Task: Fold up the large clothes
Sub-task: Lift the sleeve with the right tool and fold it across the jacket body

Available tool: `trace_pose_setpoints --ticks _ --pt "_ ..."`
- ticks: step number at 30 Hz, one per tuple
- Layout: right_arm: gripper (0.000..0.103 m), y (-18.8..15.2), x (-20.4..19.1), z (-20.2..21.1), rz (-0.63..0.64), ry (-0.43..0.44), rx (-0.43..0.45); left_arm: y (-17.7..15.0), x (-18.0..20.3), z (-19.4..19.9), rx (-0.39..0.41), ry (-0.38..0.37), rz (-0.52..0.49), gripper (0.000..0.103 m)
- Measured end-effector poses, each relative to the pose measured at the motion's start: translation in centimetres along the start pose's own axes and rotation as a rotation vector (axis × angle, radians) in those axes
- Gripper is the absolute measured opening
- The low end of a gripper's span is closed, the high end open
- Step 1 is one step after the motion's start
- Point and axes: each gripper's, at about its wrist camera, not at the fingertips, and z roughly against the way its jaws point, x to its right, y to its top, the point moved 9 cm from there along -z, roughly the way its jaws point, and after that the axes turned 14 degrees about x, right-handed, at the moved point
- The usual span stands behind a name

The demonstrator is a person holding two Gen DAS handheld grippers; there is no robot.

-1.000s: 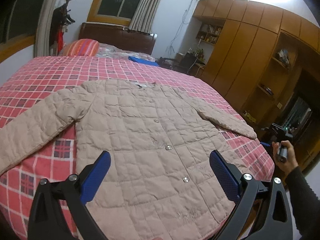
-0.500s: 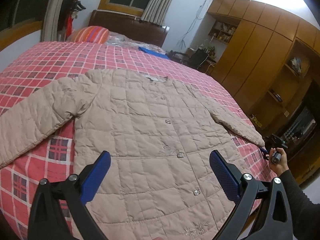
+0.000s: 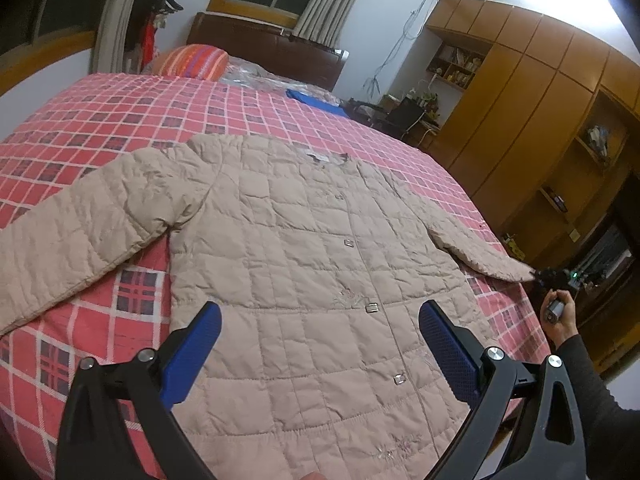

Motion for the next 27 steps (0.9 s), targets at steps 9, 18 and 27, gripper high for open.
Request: trace_pose_setpoints --ticks 9,18,27 --pt "0.006 -0.5 -15.0 4.2 0.265 0.193 0.052 0.8 0.5 2.1 0.024 -0.020 -0.010 0.099" --pt "0.006 -6.2 -23.7 6.7 0.427 0.333 0.006 2.3 0.9 3.1 0.052 -0.036 -0.015 0.099" --pt "0.006 -16.2 -28.9 8.2 0.636 0.411 -0.083 3.4 1.2 1.7 0.042 -0.061 -0.008 0.099"
